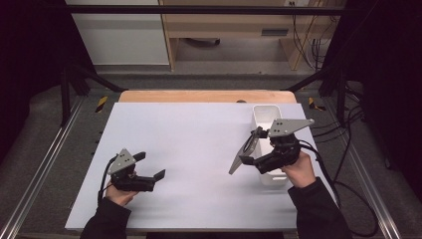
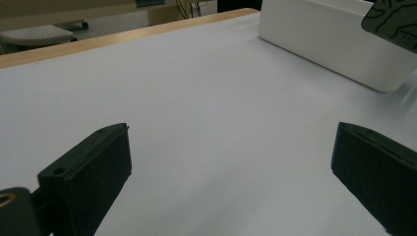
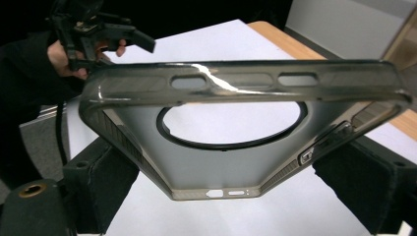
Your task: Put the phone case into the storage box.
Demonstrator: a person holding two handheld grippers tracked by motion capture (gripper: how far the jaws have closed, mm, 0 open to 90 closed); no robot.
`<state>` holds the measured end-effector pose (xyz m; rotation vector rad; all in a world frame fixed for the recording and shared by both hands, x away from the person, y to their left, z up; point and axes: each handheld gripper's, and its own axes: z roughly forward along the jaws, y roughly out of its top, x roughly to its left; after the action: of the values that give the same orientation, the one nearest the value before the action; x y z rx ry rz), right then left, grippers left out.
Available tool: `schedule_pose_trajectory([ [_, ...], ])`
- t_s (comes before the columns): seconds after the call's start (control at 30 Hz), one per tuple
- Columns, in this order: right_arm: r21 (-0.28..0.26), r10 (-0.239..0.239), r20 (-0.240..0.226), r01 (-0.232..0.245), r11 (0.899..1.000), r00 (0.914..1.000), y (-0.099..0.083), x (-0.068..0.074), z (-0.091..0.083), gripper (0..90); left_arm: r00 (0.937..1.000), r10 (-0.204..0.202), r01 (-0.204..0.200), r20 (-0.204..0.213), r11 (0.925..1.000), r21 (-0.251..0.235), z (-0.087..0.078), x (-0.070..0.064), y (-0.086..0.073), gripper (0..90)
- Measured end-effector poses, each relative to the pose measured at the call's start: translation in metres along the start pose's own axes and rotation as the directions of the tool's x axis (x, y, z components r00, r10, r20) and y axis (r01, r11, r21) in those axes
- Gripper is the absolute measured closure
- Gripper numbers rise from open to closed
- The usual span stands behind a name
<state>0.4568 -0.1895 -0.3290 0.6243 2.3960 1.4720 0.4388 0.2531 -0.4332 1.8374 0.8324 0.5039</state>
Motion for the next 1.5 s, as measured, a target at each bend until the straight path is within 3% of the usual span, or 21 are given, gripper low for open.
schedule_pose_trajectory([
  [0.37, -0.026, 0.035, 0.072, -0.033, 0.999, 0.9968, 0.008, -0.007, -0.011, 11.6, 0.9979, -0.040, 0.037, -0.050, 0.9976, -0.059, -0.018, 0.014, -0.015, 1.2],
  [0.63, -0.034, 0.061, 0.133, -0.057, 0.998, 0.9893, 0.016, -0.013, -0.017, 11.6, 0.9960, -0.052, 0.049, -0.073, 0.9978, -0.045, -0.020, 0.018, -0.022, 1.2],
  [0.97, -0.055, 0.098, 0.211, -0.088, 0.995, 0.9727, 0.021, -0.028, -0.025, 11.6, 0.9957, -0.055, 0.053, -0.075, 0.9980, -0.036, -0.020, 0.018, -0.025, 1.2],
  [1.2, -0.058, 0.130, 0.272, -0.119, 0.991, 0.9534, 0.023, -0.040, -0.026, 11.6, 0.9961, -0.049, 0.047, -0.073, 0.9985, -0.027, -0.018, 0.018, -0.026, 1.2],
  [1.5, -0.054, 0.153, 0.318, -0.144, 0.988, 0.9357, 0.025, -0.055, -0.022, 11.7, 0.9963, -0.049, 0.048, -0.071, 0.9986, -0.022, -0.017, 0.018, -0.027, 1.2],
])
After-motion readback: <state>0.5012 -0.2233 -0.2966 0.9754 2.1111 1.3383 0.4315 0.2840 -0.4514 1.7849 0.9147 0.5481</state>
